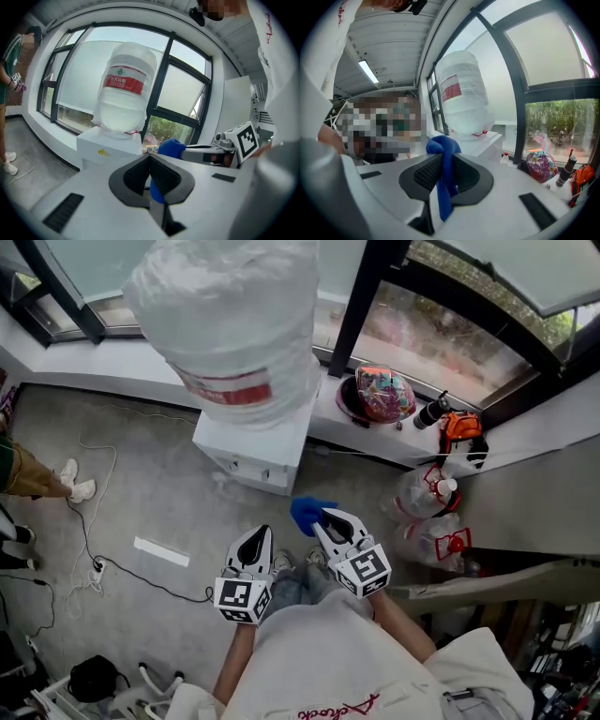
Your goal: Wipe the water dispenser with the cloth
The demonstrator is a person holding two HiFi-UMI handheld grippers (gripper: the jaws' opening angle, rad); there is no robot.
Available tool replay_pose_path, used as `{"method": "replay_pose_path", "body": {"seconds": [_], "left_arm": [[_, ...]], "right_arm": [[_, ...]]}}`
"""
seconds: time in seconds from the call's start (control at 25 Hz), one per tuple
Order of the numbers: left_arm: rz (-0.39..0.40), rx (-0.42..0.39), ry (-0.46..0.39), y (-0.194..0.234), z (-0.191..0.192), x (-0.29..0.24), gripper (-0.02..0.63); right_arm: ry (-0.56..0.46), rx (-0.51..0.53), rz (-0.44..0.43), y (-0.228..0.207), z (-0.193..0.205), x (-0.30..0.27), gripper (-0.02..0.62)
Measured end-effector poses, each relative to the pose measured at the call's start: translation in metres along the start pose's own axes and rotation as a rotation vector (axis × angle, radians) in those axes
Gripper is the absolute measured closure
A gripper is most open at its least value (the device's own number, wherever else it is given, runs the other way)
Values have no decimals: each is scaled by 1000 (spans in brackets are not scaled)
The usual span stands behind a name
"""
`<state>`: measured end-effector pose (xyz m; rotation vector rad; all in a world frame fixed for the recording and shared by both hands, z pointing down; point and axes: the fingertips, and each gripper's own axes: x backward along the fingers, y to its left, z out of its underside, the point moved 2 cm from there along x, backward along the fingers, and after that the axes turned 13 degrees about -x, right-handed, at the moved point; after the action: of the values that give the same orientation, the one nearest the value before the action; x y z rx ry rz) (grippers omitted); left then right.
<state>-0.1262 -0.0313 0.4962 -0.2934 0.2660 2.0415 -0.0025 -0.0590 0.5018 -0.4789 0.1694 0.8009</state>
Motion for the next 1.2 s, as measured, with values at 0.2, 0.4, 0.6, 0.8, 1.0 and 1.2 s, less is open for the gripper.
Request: {"method": "replay_pose_path", "body": {"seconds": [0.2,0.4,0.6,0.8,1.0,1.2], "left_arm": [[-8,19,26,1,12,-13,594],[-26,37,47,2,19,-18,594],[-40,48,54,7,17,-25,594],[-48,52,63,7,22,-25,594],[-60,62,67,8,24,-23,594],[-78,74,75,15,28,-20,594]], "right_arm": [[39,-14,-12,-13,13,-11,520],[71,-10,-18,-28,21,-25,520],[83,15,-20,-49,16,-53,520],[76,45,-16,-66,6,-80,520],[80,66,-10,-79,-1,-98,520],[86,71,22,-100,-6,-116,520]]}}
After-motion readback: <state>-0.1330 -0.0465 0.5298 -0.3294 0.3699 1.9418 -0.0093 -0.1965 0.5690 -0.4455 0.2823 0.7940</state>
